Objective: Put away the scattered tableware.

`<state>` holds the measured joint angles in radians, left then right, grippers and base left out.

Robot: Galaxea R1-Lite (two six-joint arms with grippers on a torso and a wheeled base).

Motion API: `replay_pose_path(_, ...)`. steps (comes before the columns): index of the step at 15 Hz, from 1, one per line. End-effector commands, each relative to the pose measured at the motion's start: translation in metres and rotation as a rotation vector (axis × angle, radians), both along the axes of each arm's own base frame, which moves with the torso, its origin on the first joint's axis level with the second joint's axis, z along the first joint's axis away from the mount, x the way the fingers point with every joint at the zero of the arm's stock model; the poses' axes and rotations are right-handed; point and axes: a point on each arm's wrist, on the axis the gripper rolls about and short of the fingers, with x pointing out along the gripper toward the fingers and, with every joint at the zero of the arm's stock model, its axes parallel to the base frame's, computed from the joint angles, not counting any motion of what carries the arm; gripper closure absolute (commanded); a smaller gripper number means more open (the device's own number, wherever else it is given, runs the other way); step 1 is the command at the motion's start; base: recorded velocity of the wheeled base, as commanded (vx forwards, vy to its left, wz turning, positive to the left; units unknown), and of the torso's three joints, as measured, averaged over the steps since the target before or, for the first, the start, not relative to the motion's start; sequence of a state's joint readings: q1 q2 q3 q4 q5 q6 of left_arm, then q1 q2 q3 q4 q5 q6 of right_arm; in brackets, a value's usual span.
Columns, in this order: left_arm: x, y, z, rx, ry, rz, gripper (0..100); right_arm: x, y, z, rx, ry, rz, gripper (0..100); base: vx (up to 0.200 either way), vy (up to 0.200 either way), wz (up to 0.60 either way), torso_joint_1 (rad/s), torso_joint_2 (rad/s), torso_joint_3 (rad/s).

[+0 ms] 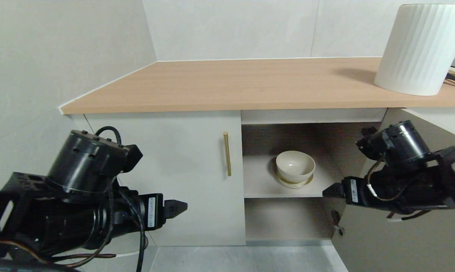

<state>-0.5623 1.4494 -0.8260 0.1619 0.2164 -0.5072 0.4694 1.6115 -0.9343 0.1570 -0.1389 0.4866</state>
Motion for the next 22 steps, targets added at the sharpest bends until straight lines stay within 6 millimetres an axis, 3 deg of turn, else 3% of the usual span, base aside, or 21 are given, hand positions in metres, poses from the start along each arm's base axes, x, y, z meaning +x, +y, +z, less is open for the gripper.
replay_pose_path(1,-0.016,0.017,0.012,-0.035,-0.056,0.027,0,-0.044,-0.01,0.028,0.034,-0.048,0.058,0,0.0,0.0,0.0,0.0,0.0,0.0)
replay_pose_path(8,-0.023,0.021,0.007,-0.007,-0.052,0.012,0,-0.07,-0.018,0.023,0.027,-0.044,0.086,0,0.0,0.0,0.0,0.0,0.0,0.0)
replay_pose_path(22,-0.023,0.02,0.004,0.001,-0.039,0.005,0,-0.069,-0.016,0.014,-0.011,-0.016,0.107,0,-0.2,0.0,0.0,0.003,0.0,0.0)
